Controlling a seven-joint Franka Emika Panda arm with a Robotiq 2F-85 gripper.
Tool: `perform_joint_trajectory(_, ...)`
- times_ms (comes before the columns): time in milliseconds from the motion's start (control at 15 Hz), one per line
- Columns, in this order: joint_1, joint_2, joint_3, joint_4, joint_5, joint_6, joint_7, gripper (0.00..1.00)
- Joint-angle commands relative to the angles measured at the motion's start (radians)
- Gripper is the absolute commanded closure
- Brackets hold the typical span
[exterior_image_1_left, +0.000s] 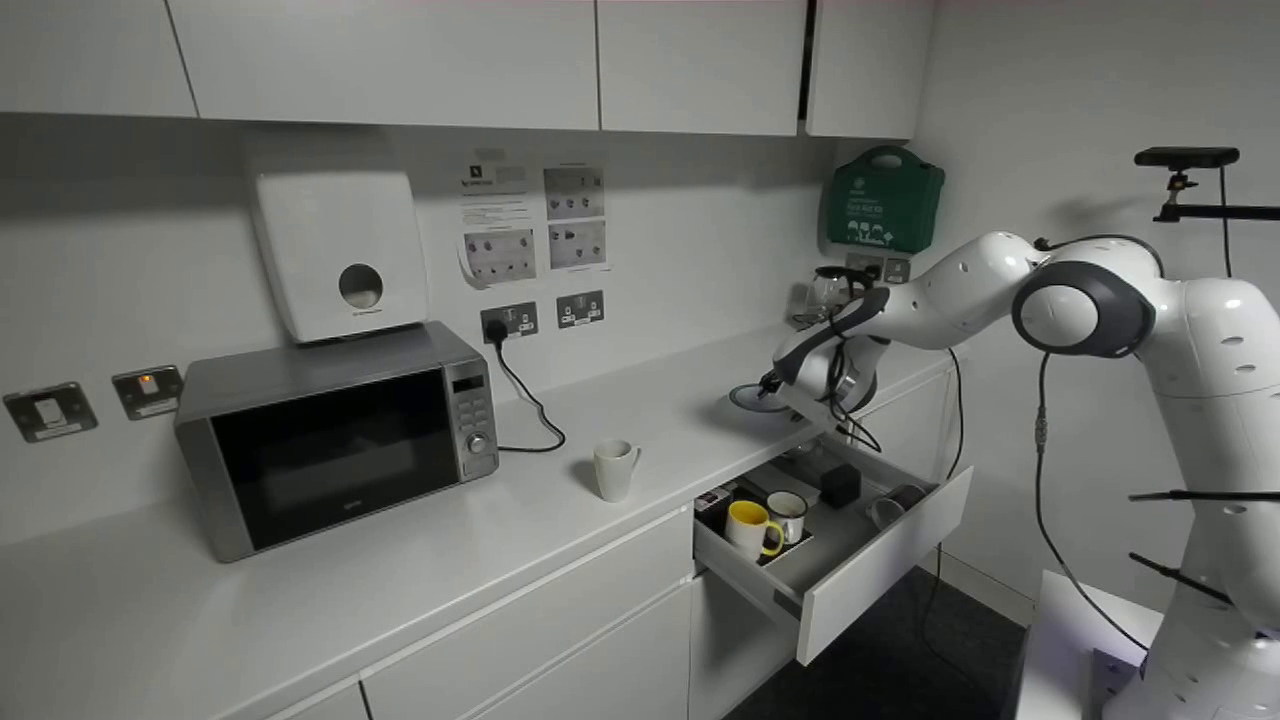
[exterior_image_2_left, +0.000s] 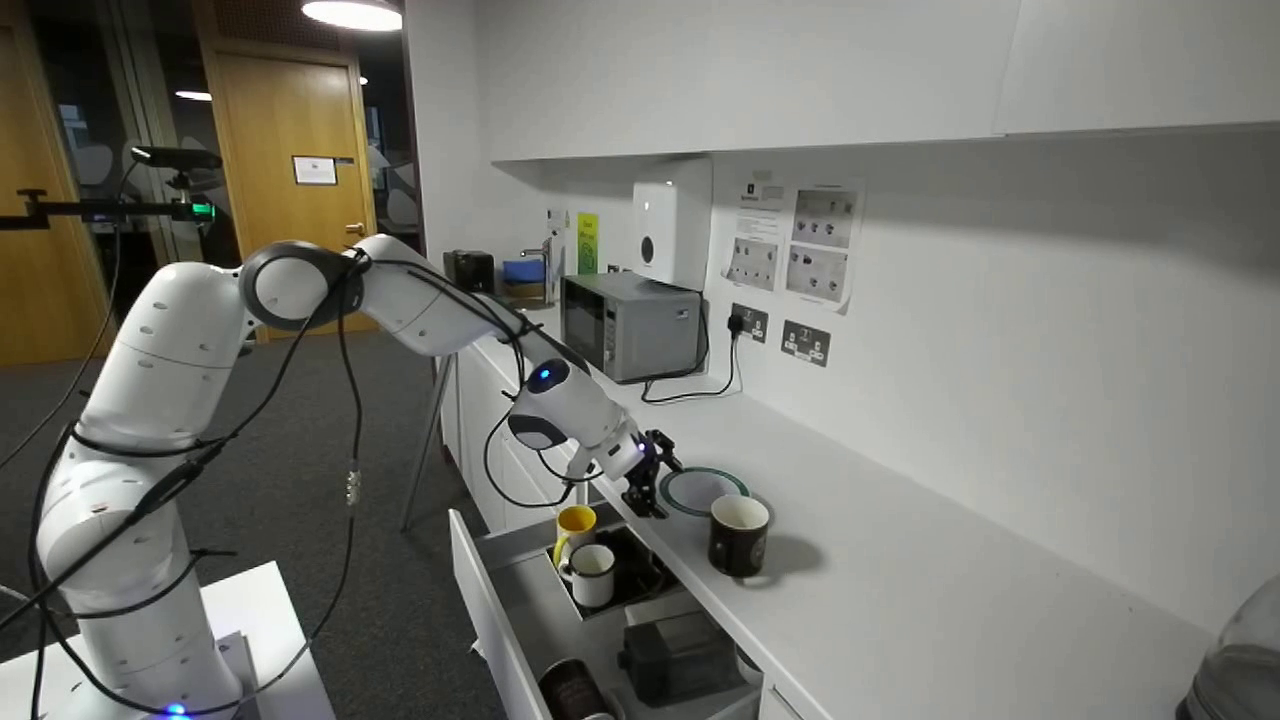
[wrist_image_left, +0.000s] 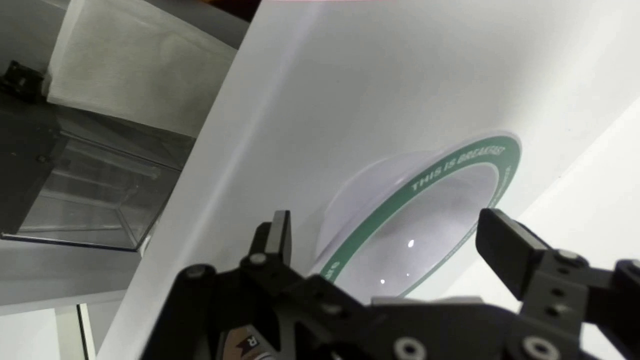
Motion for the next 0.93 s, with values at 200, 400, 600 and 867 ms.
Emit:
perform_joint_trajectory(200, -0.029, 0.005, 0.03, 0.04, 0.047, -0.005, -0.004, 0.26)
perform_joint_trajectory(400, -0.028, 0.007, 0.03, 0.039, 0.05, -0.004, -0.005, 0.37)
perform_joint_trajectory(600, -0.026, 0.009, 0.028, 0.039, 0.05, -0.005, -0.004, 0.61)
perform_joint_trajectory(867, -0.021, 0.01, 0.023, 0.038, 0.045, -0.005, 0.0, 0.92)
